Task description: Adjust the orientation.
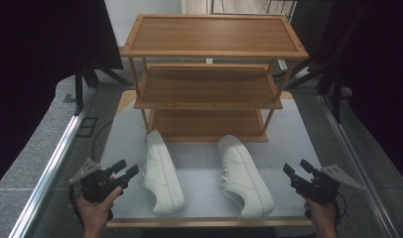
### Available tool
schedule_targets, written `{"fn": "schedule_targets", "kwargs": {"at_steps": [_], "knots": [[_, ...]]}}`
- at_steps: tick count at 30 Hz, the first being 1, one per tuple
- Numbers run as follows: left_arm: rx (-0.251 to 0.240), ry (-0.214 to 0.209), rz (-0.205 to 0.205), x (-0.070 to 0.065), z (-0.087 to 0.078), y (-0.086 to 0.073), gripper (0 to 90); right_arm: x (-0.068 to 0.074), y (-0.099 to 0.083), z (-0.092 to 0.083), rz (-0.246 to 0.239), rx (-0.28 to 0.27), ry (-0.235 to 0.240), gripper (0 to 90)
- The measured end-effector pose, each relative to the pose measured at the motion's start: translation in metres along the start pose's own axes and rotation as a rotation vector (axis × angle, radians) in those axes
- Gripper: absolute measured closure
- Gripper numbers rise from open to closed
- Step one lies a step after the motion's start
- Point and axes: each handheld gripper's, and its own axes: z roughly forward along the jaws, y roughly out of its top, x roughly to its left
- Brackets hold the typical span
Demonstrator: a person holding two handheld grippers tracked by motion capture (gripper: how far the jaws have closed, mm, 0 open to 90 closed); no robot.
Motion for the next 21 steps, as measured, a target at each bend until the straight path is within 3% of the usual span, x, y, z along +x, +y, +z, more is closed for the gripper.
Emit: {"fn": "schedule_targets", "kwargs": {"at_steps": [7,10,13,16,21], "knots": [[0.017,0.029,-0.007,-0.004,-0.002,-0.003,48.7,0.001,-0.002,0.005,0.038,-0.012,0.041,30.0],[0.063,0.029,0.011,-0.010,-0.004,-0.018,60.6,0.005,-0.003,0.012,0.020,0.012,0.064,29.9],[0.089,0.015,-0.017,-0.012,-0.005,-0.030,73.2,0.008,-0.003,0.012,0.018,0.011,0.082,29.9],[0.118,0.027,-0.019,-0.018,-0.007,-0.037,84.0,0.010,-0.002,0.013,0.008,0.014,0.093,30.0],[0.144,0.015,-0.015,-0.026,-0.010,-0.049,90.0,0.012,-0.001,0.014,0.007,0.013,0.096,30.0]]}}
